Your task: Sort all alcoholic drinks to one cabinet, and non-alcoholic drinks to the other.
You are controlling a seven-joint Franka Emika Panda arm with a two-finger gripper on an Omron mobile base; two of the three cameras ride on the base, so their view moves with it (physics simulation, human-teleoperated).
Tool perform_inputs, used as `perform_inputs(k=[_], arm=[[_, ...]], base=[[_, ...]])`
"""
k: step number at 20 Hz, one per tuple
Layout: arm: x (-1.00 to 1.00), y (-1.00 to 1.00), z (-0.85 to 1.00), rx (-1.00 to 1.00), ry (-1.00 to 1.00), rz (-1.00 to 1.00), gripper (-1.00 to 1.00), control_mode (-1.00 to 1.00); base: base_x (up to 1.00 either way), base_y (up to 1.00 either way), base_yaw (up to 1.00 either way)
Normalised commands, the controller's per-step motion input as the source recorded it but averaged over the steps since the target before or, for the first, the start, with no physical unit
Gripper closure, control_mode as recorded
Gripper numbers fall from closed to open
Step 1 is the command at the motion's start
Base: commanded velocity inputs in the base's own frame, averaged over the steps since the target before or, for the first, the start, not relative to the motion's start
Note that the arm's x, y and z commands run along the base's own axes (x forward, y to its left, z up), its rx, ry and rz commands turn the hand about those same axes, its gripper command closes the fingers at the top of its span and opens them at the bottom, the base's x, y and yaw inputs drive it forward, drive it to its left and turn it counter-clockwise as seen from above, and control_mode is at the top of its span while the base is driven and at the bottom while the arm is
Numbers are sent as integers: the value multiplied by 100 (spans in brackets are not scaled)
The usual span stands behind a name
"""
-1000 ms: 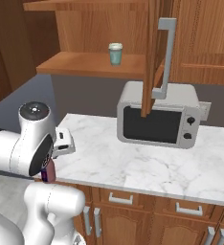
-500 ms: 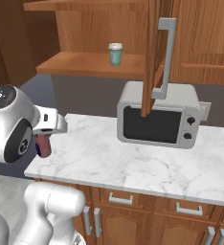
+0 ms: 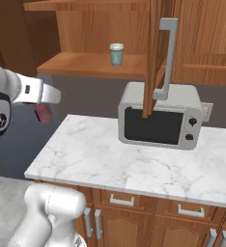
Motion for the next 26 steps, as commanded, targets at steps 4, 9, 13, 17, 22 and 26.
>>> perform_inputs(k=[4, 9, 13, 17, 22, 26], arm=[[9, -23, 87, 4, -19, -7, 100, -100], [39, -4, 34, 6, -15, 2, 100, -100], [55, 1, 1, 2, -15, 12, 100, -100], [75, 0, 0, 0, -12, 9, 100, -100], [79, 0, 11, 0, -6, 0, 100, -100], [81, 0, 19, 0, 0, 0, 100, -100]], base=[[0, 0, 0], [0, 0, 0], [0, 0, 0], [0, 0, 0], [0, 0, 0], [0, 0, 0]])
